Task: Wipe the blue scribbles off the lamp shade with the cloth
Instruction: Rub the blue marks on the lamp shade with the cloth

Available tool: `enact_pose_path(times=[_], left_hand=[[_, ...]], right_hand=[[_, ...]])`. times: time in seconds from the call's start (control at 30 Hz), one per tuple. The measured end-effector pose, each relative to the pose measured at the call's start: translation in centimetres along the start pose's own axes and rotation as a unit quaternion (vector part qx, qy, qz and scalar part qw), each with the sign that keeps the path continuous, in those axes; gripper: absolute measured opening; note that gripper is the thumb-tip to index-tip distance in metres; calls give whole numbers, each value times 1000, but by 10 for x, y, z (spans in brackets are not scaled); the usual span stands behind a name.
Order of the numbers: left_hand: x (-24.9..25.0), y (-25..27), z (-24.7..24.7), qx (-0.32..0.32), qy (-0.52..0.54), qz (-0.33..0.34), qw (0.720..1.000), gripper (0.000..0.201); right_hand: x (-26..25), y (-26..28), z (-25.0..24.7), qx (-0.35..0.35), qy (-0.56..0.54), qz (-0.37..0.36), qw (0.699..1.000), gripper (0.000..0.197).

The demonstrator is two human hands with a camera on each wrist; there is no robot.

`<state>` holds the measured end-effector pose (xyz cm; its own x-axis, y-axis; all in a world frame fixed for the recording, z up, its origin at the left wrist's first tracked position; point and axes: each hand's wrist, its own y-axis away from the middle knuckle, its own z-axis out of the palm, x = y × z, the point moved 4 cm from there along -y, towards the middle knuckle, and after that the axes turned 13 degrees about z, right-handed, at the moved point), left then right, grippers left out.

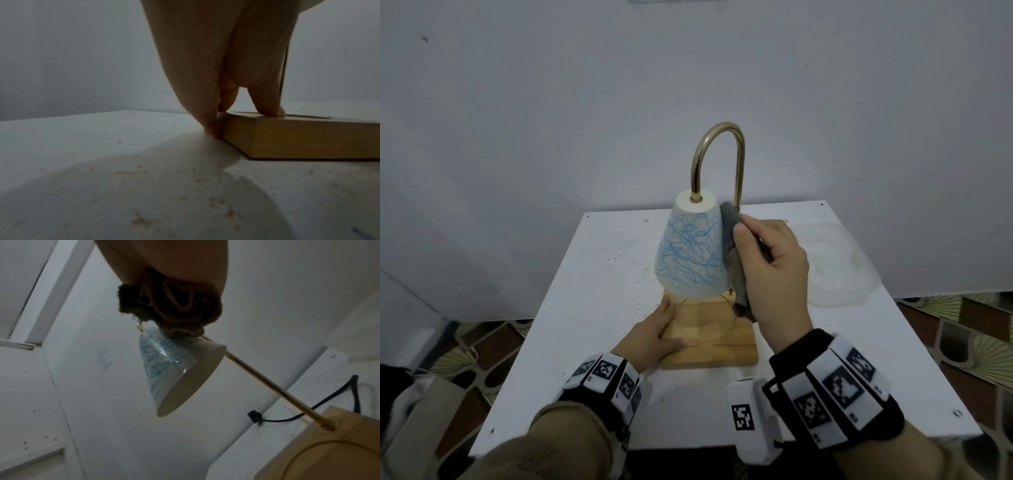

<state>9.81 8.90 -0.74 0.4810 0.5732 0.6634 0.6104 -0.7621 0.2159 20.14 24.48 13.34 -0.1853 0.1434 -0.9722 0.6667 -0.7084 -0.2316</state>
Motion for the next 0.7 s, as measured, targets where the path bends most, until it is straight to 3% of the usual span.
enact_pose_path(times=[0.2, 0.47, 0.6, 0.7], left_hand=[[-1, 0, 0, 1, -5, 2, 1000, 84], [1, 1, -1, 1, 4, 5, 1000, 83], [0, 0, -1, 5, -7, 9, 1000, 83], [-1, 0, 0, 6, 0, 8, 1000, 84]], right_hand=[[10, 12, -7, 3, 25, -28, 999, 17], [6, -12, 1, -53, 12, 80, 995, 20], [-11, -5, 5, -40, -26, 9, 999, 22], [-8, 14, 4, -3, 12, -66, 998, 24]])
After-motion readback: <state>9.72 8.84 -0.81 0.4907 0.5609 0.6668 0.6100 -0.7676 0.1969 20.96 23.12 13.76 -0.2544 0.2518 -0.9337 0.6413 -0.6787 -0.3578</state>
